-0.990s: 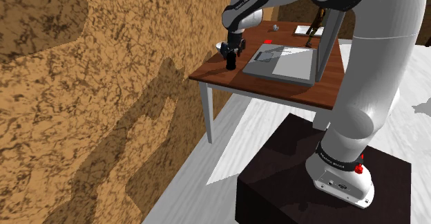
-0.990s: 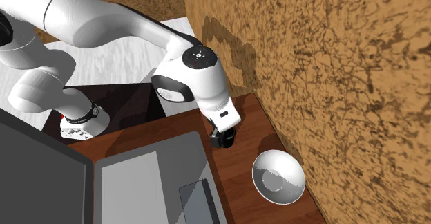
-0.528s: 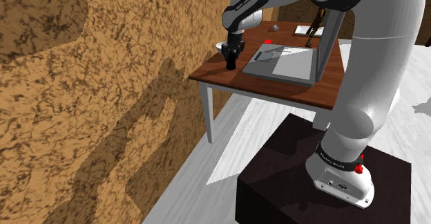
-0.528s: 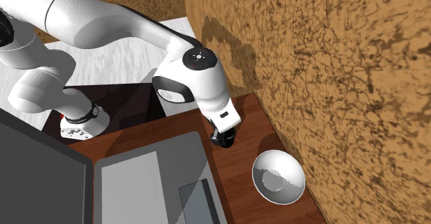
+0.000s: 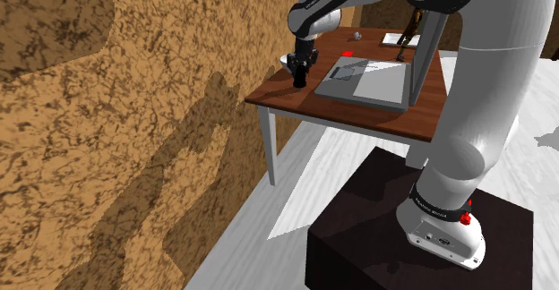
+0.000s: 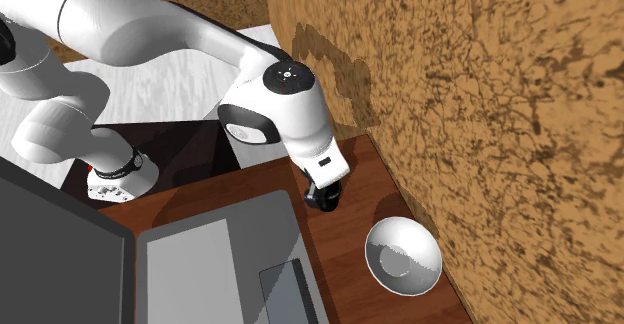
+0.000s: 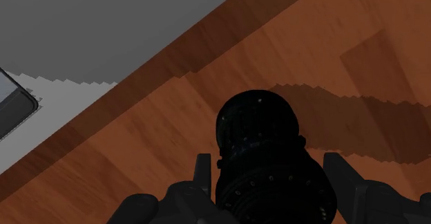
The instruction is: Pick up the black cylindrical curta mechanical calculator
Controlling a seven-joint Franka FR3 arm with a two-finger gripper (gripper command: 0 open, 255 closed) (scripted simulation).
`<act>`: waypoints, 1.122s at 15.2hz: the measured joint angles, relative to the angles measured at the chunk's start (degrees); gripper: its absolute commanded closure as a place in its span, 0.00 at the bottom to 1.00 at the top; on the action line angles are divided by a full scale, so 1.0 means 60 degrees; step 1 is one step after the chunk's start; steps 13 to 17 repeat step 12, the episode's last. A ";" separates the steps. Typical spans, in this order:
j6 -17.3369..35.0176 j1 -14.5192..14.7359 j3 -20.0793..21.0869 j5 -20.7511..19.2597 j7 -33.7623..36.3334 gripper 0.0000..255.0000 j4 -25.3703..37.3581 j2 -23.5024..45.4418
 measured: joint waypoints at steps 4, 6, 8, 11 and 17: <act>-0.0468 -0.0001 -0.0017 -0.0043 0.0015 1.00 0.0276 -0.0194; -0.0705 0.0006 -0.0019 -0.0063 0.0039 1.00 0.0450 -0.0258; -0.0938 0.0012 -0.0021 -0.0081 0.0058 1.00 0.0625 -0.0318; -0.1301 0.0008 -0.0029 -0.0101 0.0063 1.00 0.0897 -0.0410; -0.1379 0.0012 -0.0029 -0.0109 0.0072 1.00 0.0944 -0.0441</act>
